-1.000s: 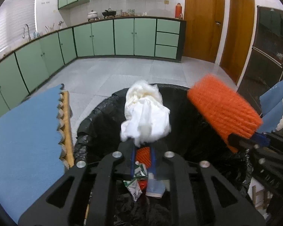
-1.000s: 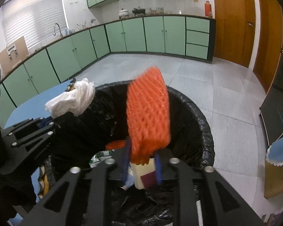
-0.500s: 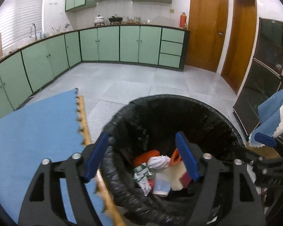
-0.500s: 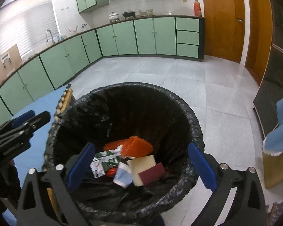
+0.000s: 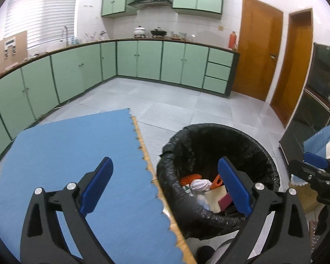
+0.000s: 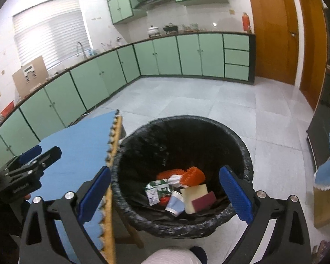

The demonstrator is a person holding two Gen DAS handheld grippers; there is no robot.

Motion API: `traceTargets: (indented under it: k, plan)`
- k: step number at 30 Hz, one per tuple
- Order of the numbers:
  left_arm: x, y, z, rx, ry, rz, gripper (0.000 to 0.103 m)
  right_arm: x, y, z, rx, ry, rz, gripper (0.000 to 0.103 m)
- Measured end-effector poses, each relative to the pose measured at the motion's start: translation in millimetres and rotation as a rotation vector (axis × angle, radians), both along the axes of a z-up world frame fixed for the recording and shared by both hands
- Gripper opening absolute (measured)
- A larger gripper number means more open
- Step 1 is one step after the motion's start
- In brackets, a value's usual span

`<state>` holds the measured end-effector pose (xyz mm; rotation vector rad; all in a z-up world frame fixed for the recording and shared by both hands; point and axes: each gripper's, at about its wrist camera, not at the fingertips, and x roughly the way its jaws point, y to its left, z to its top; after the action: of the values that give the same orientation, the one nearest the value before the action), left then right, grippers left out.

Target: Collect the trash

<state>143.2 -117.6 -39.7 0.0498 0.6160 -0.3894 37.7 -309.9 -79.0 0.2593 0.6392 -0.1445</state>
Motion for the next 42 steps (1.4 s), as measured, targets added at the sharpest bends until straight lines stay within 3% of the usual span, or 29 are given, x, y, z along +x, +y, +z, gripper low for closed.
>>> traceTargets:
  k: [10, 18, 42]
  plan:
    - [-35, 31, 34, 0.009, -0.041, 0.049, 0.097, -22, 33, 47, -0.036, -0.079, 0.056, 0.097]
    - [-51, 40, 56, -0.007, -0.060, 0.053, 0.097, -28, 51, 64, -0.085, -0.089, 0.091, 0.097]
    - [-57, 45, 64, 0.003, -0.077, 0.060, 0.097, -24, 57, 61, -0.088, -0.079, 0.102, 0.097]
